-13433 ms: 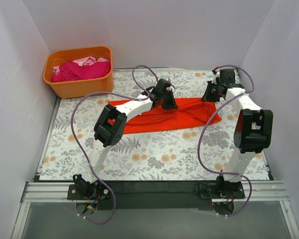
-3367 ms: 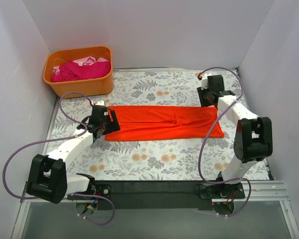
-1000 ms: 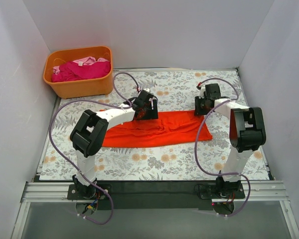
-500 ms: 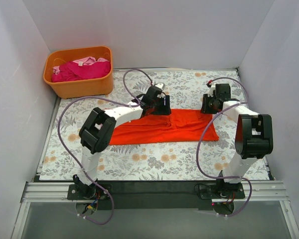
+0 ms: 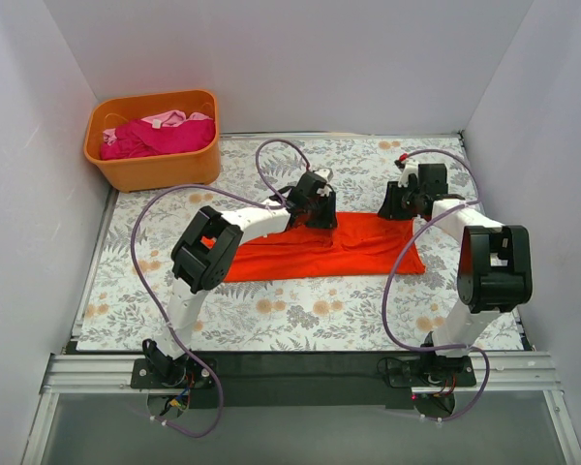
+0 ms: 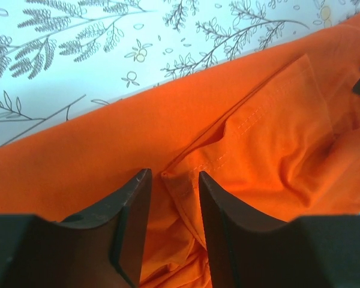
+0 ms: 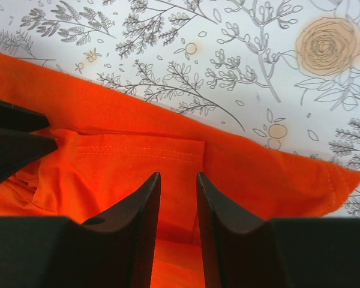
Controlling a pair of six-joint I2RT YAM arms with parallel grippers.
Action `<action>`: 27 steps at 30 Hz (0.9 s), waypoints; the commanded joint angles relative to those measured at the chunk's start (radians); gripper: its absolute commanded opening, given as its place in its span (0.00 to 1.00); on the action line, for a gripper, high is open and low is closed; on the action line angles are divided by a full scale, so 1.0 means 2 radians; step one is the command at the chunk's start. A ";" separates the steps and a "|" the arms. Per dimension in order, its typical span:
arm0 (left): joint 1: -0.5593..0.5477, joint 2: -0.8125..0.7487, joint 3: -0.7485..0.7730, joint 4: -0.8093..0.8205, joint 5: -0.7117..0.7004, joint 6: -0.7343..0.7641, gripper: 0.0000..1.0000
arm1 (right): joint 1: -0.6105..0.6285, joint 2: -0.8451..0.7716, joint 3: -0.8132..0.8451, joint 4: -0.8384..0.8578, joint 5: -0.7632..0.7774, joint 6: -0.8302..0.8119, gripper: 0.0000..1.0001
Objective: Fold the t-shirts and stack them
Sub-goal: Fold the tshirt
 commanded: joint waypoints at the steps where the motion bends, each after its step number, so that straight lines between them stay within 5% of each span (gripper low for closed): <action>1: -0.002 0.000 0.024 0.001 0.002 0.005 0.35 | 0.004 0.014 0.005 0.014 -0.028 -0.006 0.33; 21: -0.007 0.021 0.036 0.001 0.000 -0.001 0.32 | 0.006 0.055 0.029 0.015 -0.001 -0.023 0.32; 27: -0.009 0.015 0.031 0.002 0.007 -0.001 0.18 | 0.006 0.069 0.037 0.014 -0.006 -0.026 0.32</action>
